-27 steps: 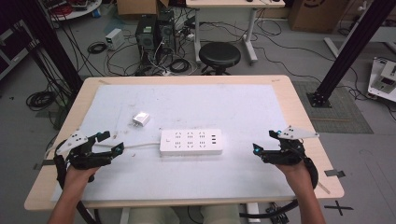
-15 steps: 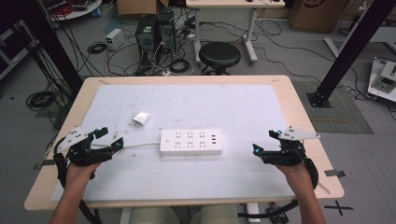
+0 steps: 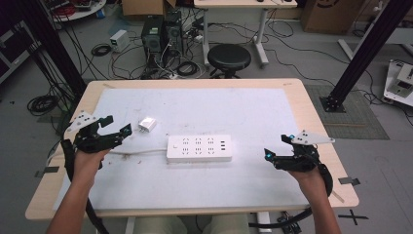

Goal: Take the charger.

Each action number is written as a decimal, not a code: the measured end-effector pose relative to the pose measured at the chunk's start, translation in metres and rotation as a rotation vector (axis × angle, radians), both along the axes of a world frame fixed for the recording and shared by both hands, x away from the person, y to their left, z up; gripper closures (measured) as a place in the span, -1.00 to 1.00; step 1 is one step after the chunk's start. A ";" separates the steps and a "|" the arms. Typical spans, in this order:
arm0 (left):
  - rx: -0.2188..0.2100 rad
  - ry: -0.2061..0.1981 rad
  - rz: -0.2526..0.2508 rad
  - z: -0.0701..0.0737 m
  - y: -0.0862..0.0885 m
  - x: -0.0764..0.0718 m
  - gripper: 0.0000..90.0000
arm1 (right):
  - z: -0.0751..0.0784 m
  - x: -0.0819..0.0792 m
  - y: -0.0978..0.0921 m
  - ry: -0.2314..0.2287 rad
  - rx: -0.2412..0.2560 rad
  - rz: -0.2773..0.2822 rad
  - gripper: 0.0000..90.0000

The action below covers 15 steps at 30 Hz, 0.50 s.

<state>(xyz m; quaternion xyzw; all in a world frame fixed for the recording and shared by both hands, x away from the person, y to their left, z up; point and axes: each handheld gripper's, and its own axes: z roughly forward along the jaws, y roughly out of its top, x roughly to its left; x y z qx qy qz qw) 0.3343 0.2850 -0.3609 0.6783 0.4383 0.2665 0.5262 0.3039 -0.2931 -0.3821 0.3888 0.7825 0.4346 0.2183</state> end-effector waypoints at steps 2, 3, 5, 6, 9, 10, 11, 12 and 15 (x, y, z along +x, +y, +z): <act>0.013 -0.003 -0.007 0.004 -0.004 0.006 -0.59 | 0.000 0.000 0.000 -0.002 -0.002 0.000 -0.62; 0.015 -0.002 -0.008 0.005 -0.006 0.009 -0.59 | 0.000 0.000 0.000 -0.002 -0.002 0.000 -0.62; 0.032 0.007 0.000 0.008 -0.009 0.017 -0.59 | -0.001 0.001 0.000 0.007 0.004 -0.001 -0.62; 0.035 0.007 0.003 0.008 -0.010 0.021 -0.59 | -0.002 0.001 0.001 0.013 0.012 -0.007 -0.62; 0.057 0.014 0.015 0.008 -0.014 0.036 -0.59 | -0.002 0.004 0.001 0.020 0.015 -0.012 -0.62; 0.055 0.017 0.017 0.007 -0.016 0.040 -0.59 | -0.001 0.005 0.003 0.023 0.014 -0.014 -0.62; 0.060 0.025 0.020 0.006 -0.017 0.044 -0.59 | -0.001 0.005 0.003 0.023 0.014 -0.014 -0.62; 0.067 0.031 0.021 0.005 -0.018 0.048 -0.59 | -0.001 0.006 0.003 0.019 0.012 -0.010 -0.62; 0.082 0.049 0.029 0.000 -0.021 0.057 -0.59 | 0.000 0.006 0.004 0.026 0.008 -0.013 -0.62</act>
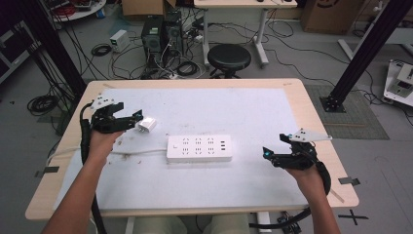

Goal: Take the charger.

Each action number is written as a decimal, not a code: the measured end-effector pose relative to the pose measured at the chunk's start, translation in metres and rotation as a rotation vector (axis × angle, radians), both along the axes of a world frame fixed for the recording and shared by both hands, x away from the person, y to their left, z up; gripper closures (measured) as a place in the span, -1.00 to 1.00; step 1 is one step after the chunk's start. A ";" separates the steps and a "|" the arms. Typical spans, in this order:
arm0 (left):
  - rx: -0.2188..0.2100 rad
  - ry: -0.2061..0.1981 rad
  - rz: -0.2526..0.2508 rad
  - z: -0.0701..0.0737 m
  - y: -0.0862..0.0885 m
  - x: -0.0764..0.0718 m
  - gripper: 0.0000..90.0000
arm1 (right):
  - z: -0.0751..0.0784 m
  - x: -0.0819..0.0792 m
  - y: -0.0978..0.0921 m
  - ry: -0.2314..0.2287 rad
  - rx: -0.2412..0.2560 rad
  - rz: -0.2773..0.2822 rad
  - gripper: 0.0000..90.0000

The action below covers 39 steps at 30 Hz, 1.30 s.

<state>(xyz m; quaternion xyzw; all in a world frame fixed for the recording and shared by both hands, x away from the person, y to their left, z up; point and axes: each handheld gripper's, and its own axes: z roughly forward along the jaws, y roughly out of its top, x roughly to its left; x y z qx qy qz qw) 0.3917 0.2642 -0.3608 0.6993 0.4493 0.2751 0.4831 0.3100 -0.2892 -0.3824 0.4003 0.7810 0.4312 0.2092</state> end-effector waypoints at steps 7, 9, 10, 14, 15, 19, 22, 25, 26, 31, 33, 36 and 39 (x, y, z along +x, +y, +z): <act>0.024 0.054 0.019 -0.020 -0.003 0.019 -0.59 | 0.000 0.002 0.000 0.005 -0.009 -0.001 -0.62; 0.032 0.066 0.021 -0.025 -0.003 0.023 -0.59 | 0.000 0.003 -0.001 0.008 -0.009 -0.002 -0.62; 0.033 0.071 0.023 -0.029 -0.004 0.026 -0.59 | 0.000 0.003 -0.001 0.010 -0.010 -0.001 -0.62; 0.045 0.100 0.026 -0.038 -0.004 0.032 -0.60 | 0.000 0.005 0.000 0.018 -0.016 -0.007 -0.62; 0.045 0.112 0.025 -0.043 -0.004 0.034 -0.59 | 0.000 0.005 0.000 0.019 -0.014 -0.008 -0.62; 0.063 0.175 0.023 -0.055 -0.008 0.043 -0.59 | -0.002 0.006 0.001 0.021 -0.016 -0.005 -0.62; 0.104 0.200 0.024 -0.064 -0.012 0.048 -0.59 | -0.003 0.007 0.001 0.028 -0.016 -0.008 -0.62; 0.107 0.222 0.026 -0.070 -0.014 0.052 -0.59 | -0.003 0.008 0.001 0.029 -0.018 -0.009 -0.62; 0.105 0.227 0.025 -0.073 -0.014 0.053 -0.60 | -0.003 0.008 0.001 0.034 -0.016 -0.010 -0.62; 0.118 0.250 0.019 -0.080 -0.016 0.056 -0.59 | -0.004 0.009 0.000 0.036 -0.017 -0.009 -0.62; 0.110 0.258 0.019 -0.081 -0.016 0.057 -0.59 | -0.005 0.009 0.000 0.031 -0.020 -0.008 -0.62; 0.120 0.275 0.008 -0.083 -0.016 0.058 -0.58 | -0.006 0.010 0.000 0.038 -0.020 -0.009 -0.62; 0.118 0.268 0.011 -0.083 -0.017 0.058 -0.56 | -0.006 0.010 0.000 0.040 -0.021 -0.011 -0.62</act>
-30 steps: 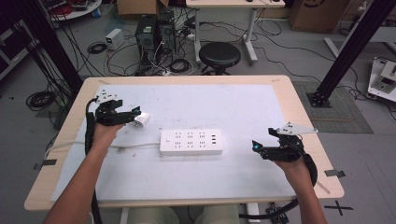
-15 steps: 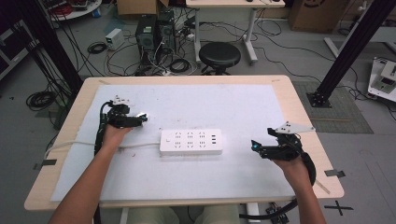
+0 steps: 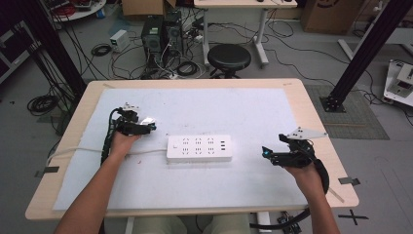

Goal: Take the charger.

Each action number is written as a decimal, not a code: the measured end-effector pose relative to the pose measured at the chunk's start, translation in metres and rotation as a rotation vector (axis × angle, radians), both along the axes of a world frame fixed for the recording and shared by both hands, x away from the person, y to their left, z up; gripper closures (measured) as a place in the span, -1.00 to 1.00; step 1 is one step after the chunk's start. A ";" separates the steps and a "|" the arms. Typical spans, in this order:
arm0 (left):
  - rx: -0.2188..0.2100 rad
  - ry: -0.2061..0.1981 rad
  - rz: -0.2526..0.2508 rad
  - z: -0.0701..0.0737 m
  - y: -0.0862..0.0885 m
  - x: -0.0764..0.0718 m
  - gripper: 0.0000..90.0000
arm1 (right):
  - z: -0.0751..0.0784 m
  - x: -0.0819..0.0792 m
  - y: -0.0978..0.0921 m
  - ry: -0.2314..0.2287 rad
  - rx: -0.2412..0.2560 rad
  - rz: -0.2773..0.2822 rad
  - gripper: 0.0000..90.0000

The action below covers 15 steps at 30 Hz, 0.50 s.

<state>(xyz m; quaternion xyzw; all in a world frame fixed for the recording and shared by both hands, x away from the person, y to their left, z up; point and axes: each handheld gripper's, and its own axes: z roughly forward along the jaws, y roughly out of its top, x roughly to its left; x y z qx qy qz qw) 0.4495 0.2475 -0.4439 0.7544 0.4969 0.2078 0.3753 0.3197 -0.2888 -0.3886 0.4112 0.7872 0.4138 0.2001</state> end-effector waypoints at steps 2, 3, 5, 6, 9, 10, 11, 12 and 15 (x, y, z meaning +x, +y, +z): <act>0.017 0.003 -0.002 0.000 0.000 0.000 -0.50 | 0.000 0.000 0.001 0.000 0.002 -0.001 -0.62; 0.019 0.007 -0.002 0.000 -0.001 0.000 -0.49 | 0.000 0.001 0.001 0.000 0.003 -0.001 -0.62; 0.021 0.004 -0.001 0.000 -0.001 0.000 -0.44 | 0.000 0.000 0.000 0.000 0.002 -0.002 -0.62; 0.030 0.009 -0.007 0.000 -0.001 0.000 -0.39 | 0.000 0.001 0.000 0.000 0.001 -0.002 -0.62; 0.040 0.017 -0.014 0.000 -0.001 0.000 -0.28 | 0.000 0.001 0.000 -0.003 0.000 0.001 -0.62; 0.044 0.018 -0.018 -0.001 -0.002 0.000 -0.25 | 0.000 0.001 0.000 0.002 0.001 -0.001 -0.62; 0.050 0.029 -0.026 -0.001 -0.003 -0.001 -0.20 | 0.000 0.001 0.000 0.001 0.001 -0.001 -0.62; 0.052 0.031 -0.034 -0.001 -0.004 -0.001 -0.15 | 0.000 0.001 0.000 0.000 0.001 -0.001 -0.62; 0.044 0.041 -0.033 -0.001 -0.003 -0.001 -0.07 | 0.000 0.000 0.001 0.000 0.000 -0.001 -0.62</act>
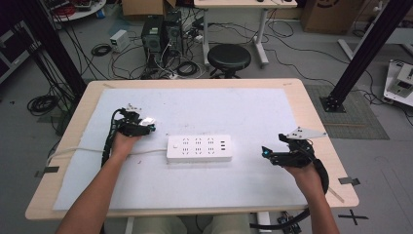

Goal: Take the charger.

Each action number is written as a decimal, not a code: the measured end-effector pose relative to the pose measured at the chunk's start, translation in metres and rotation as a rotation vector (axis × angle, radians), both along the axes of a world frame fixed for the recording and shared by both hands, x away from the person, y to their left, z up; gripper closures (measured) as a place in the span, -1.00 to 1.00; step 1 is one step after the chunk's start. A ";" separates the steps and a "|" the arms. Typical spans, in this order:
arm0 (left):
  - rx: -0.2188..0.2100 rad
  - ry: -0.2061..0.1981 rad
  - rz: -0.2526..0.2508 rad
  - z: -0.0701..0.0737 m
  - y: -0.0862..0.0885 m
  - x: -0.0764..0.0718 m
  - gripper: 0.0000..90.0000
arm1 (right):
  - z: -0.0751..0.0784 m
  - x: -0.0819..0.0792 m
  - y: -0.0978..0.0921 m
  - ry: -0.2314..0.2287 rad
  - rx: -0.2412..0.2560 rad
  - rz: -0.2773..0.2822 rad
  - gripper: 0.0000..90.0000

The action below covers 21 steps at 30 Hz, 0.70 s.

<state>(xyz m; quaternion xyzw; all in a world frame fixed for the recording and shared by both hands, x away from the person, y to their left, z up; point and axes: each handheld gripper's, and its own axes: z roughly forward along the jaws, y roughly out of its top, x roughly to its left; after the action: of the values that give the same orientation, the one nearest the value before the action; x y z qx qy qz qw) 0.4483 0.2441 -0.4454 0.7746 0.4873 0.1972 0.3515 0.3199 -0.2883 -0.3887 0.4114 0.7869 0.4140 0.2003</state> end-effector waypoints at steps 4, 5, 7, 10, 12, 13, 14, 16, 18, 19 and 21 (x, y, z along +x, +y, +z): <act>-0.001 -0.005 0.003 0.000 0.001 -0.001 -0.06 | 0.000 -0.001 -0.001 -0.004 0.000 0.004 -0.62; 0.003 -0.011 0.005 0.000 0.000 -0.002 -0.06 | 0.000 -0.001 -0.001 0.002 0.004 -0.003 -0.62; -0.004 -0.015 0.010 0.000 0.001 -0.004 -0.06 | 0.000 -0.001 -0.001 -0.001 0.002 -0.002 -0.62; -0.026 -0.032 0.016 0.001 0.004 -0.008 -0.06 | -0.001 -0.001 -0.001 0.001 0.003 0.000 -0.62; -0.033 -0.049 0.015 0.004 0.007 -0.012 -0.06 | -0.001 -0.001 0.000 0.001 0.003 0.001 -0.62; -0.049 -0.061 0.019 0.006 0.008 -0.014 -0.06 | -0.001 0.000 0.001 0.003 0.003 0.002 -0.62; -0.057 -0.070 0.017 0.008 0.008 -0.017 -0.06 | -0.001 0.000 0.001 0.003 0.004 0.005 -0.62; -0.065 -0.092 0.009 0.011 0.008 -0.022 -0.06 | -0.001 0.000 0.002 0.002 0.000 0.009 -0.62; -0.061 -0.110 -0.008 0.015 0.007 -0.027 -0.05 | -0.001 0.000 0.002 0.003 -0.001 0.012 -0.62; -0.061 -0.110 -0.008 0.015 0.007 -0.027 -0.05 | -0.001 0.000 0.002 0.002 0.001 0.012 -0.62; -0.072 -0.144 -0.023 0.022 0.005 -0.035 -0.05 | 0.000 -0.001 0.002 -0.001 0.001 0.014 -0.62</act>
<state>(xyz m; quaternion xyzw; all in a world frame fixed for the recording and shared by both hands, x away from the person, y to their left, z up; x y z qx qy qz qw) 0.4134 0.2490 -0.4233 0.7508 0.4587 0.2308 0.4155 0.3189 -0.2858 -0.3885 0.4055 0.7897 0.4158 0.1976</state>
